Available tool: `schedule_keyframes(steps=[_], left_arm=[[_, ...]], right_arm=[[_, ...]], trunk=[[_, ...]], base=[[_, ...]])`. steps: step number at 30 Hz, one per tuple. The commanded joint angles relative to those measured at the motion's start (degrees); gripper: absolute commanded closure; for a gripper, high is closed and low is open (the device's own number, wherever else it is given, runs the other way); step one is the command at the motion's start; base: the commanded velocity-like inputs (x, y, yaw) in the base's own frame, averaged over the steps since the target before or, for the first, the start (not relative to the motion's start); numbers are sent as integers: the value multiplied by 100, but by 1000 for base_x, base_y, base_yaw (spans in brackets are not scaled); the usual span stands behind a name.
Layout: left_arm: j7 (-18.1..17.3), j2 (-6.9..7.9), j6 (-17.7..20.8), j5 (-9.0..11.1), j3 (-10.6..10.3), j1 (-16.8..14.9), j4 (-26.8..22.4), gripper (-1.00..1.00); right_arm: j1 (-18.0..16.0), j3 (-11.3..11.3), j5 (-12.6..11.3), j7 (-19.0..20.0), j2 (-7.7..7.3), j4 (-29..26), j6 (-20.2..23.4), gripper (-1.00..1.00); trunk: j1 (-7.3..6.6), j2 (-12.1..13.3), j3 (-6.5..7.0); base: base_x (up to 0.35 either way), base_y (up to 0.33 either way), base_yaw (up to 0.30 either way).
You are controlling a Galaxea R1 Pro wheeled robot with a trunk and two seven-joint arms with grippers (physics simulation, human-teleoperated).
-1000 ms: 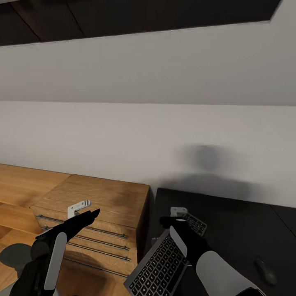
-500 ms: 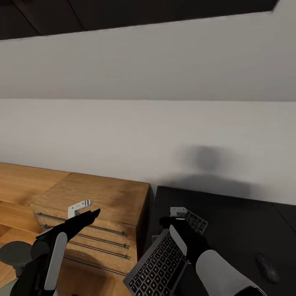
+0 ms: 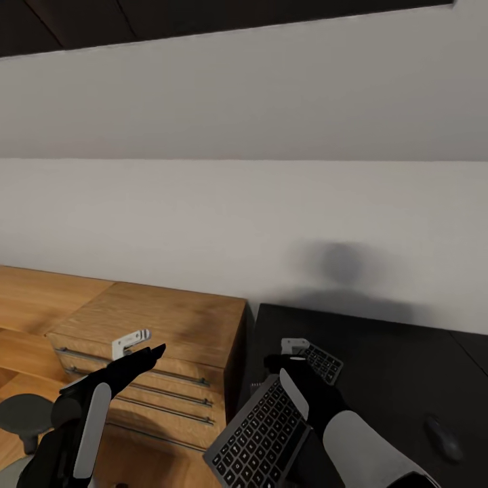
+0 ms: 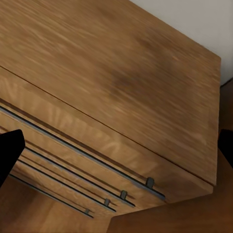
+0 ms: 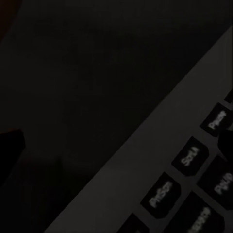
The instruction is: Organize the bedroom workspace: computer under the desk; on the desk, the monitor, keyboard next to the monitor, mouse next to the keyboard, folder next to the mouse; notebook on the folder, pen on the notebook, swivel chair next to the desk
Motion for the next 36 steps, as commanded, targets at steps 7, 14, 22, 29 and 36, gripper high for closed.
schedule_keyframes(steps=[7, 14, 22, 29, 36], left_arm=[[19, -5, 32, 47, 7, -5, -7, -100], [19, -7, 32, 47, 7, -5, -6, -100], [16, -7, 32, 47, -1, -5, -6, -100], [11, -8, 32, 47, -2, -5, -6, -100], [13, -9, 38, 47, -12, -5, -6, -100]], right_arm=[[-2, 33, -86, -355, -1, 113, 16, -100], [-2, 39, -76, -602, 7, 111, 23, -100], [-2, 58, -64, -997, 15, 101, 184, -100], [-2, 88, -56, -1227, 20, 80, 218, -100], [-2, 93, 129, -1313, 27, 67, 325, -100]], trunk=[[67, -124, -62], [67, -124, -62], [67, -124, -62], [67, -124, -62], [133, -245, -116]], base=[[0, 0, 0], [0, 0, 0], [0, 0, 0], [0, 0, 0], [0, 0, 0]])
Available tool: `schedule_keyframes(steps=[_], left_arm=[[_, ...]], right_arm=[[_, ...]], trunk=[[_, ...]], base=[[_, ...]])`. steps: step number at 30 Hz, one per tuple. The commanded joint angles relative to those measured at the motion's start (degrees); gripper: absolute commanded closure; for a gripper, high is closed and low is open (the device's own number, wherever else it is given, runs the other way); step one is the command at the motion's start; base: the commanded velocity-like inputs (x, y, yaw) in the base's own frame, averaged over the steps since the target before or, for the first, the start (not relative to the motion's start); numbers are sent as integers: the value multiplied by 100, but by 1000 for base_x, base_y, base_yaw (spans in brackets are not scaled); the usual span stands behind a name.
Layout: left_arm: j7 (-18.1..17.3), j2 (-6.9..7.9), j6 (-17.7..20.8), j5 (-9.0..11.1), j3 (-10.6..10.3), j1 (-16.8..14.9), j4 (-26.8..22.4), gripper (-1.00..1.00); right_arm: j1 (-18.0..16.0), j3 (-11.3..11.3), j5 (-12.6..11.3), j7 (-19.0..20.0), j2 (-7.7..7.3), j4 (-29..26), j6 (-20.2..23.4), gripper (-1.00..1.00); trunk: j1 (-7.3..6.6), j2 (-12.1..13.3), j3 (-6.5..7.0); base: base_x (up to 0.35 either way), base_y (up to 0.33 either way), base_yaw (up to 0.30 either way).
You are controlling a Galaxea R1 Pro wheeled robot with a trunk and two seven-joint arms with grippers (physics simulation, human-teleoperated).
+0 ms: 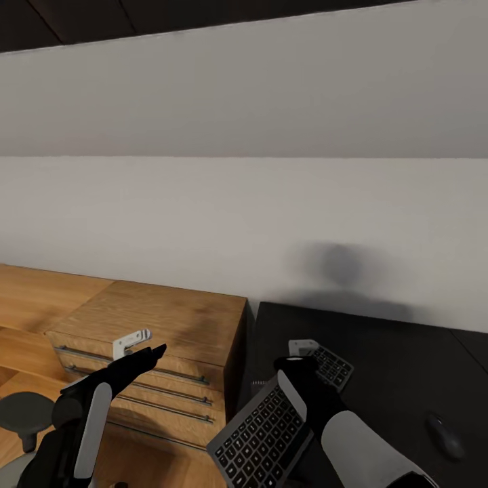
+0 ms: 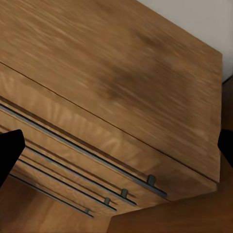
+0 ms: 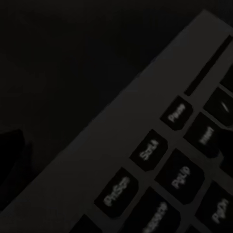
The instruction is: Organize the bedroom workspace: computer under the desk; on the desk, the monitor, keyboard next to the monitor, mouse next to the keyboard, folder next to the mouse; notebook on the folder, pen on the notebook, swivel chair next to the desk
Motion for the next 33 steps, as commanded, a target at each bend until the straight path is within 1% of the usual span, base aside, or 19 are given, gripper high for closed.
schedule_keyframes(steps=[1, 15, 21, 33], left_arm=[[20, -5, 33, 47, 9, -5, -7, -100], [30, 4, 26, 40, 30, -5, 9, -100], [38, 4, 26, 38, 30, -5, 11, -100], [34, 0, 10, 38, 30, -5, 11, -100]], right_arm=[[-2, 27, -83, -57, -1, 63, 46, -100], [-2, 28, -61, -56, 28, 67, 92, -100], [-2, 28, -61, -55, 28, 69, 90, -100], [-2, 28, -61, -59, 28, 70, 89, -100]], trunk=[[23, -45, -26], [23, -45, -26], [23, -45, -26], [23, -45, -26]], base=[[0, 0, 0], [-3, 0, 0], [-181, 0, 0], [-19, 0, 0]])
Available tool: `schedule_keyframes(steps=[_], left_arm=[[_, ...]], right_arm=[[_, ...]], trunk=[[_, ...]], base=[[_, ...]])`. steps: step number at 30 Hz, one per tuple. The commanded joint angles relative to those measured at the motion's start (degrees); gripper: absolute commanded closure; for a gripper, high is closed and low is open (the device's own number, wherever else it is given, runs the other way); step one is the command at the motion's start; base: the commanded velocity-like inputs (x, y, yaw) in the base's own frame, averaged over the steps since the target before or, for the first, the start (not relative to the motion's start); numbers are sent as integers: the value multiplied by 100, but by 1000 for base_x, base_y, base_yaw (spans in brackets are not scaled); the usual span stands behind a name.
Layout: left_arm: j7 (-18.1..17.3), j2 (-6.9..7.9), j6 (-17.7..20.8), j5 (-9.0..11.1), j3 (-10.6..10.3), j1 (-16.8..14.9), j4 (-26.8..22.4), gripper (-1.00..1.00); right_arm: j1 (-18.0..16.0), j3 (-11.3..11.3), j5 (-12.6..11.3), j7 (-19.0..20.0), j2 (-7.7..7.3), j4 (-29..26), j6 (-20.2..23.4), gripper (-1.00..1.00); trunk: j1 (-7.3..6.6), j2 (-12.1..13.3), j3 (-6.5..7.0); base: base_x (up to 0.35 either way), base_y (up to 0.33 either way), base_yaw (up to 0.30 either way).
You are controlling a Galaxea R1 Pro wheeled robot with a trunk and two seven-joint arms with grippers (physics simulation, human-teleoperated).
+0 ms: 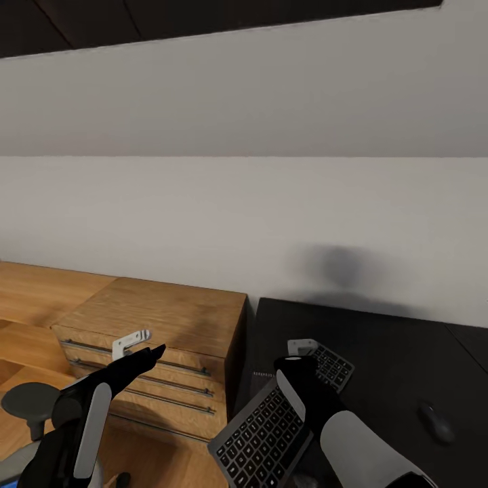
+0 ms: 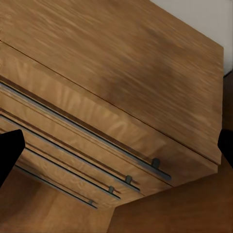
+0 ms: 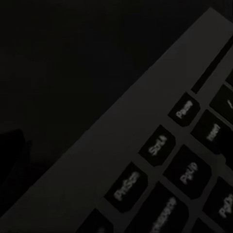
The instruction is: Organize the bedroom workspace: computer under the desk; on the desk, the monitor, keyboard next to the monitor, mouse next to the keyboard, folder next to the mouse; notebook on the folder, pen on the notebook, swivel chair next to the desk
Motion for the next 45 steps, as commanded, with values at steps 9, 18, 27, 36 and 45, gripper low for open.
schedule_keyframes(steps=[9, 18, 27, 36, 45], left_arm=[[22, -9, 34, 50, 8, -5, -6, -100], [23, -9, 29, 50, 9, -5, -5, -100], [26, -9, 30, 50, 4, -5, 1, -100], [27, -9, 29, 50, 2, -5, 2, -100], [23, -9, 29, 50, 2, -5, 2, -100]], right_arm=[[-2, 17, -141, -38, -5, 77, 6, -100], [-2, 17, -141, -38, -5, 76, 5, -100], [-2, 17, -133, -41, -7, 76, -1, -100], [-2, 10, -132, -33, -14, -17, -42, -100], [-2, 8, -132, -33, -22, -116, -153, -100]], trunk=[[0, -3, -8], [0, -3, -8], [0, -3, -8], [0, -3, -8], [0, -3, -8]], base=[[-195, 0, 0], [-17, 0, 0], [0, 0, 0], [0, 0, 0], [0, 0, 0]])
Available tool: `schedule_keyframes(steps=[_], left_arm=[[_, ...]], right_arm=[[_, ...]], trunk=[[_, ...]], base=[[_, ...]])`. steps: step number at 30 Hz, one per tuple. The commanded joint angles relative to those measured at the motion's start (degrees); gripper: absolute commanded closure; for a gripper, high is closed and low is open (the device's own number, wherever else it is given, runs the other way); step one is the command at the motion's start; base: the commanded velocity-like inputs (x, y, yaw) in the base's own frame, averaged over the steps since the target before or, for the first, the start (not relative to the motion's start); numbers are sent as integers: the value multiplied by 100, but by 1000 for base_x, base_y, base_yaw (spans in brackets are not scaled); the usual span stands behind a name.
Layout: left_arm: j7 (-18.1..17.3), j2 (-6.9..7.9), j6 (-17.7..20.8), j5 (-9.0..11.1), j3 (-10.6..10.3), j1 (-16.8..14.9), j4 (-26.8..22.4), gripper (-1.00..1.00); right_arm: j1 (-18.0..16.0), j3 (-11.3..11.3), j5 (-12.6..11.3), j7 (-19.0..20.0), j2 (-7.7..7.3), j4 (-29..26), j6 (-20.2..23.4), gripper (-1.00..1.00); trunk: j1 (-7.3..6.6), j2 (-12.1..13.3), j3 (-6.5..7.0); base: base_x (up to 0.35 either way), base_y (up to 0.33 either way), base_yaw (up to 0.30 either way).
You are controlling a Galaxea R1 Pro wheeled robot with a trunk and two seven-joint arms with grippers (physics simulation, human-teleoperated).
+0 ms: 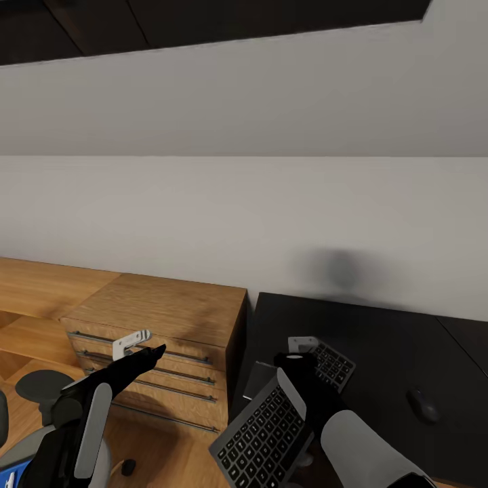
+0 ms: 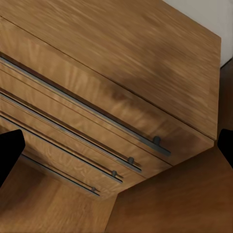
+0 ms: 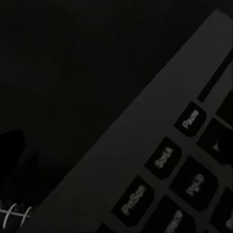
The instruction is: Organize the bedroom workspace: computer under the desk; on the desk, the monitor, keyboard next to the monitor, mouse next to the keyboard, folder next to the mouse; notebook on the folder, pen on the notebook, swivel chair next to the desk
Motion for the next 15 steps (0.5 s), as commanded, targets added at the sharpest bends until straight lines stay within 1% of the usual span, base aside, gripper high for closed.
schedule_keyframes(steps=[1, 11, 15], left_arm=[[18, -5, 31, 48, 11, -5, -6, -100], [16, -5, 39, 48, 11, -5, -6, -100], [15, -5, 40, 48, 12, -5, -6, -100]], right_arm=[[-5, 34, -50, -49, -5, -8, 22, -100], [-5, 32, -44, -49, -15, -74, 17, -100], [2, 17, -44, -49, -31, -431, 17, -100]], trunk=[[0, -4, -6], [0, -4, -6], [0, -4, -6]], base=[[0, 0, 0], [0, 0, 0], [0, 0, 0]])
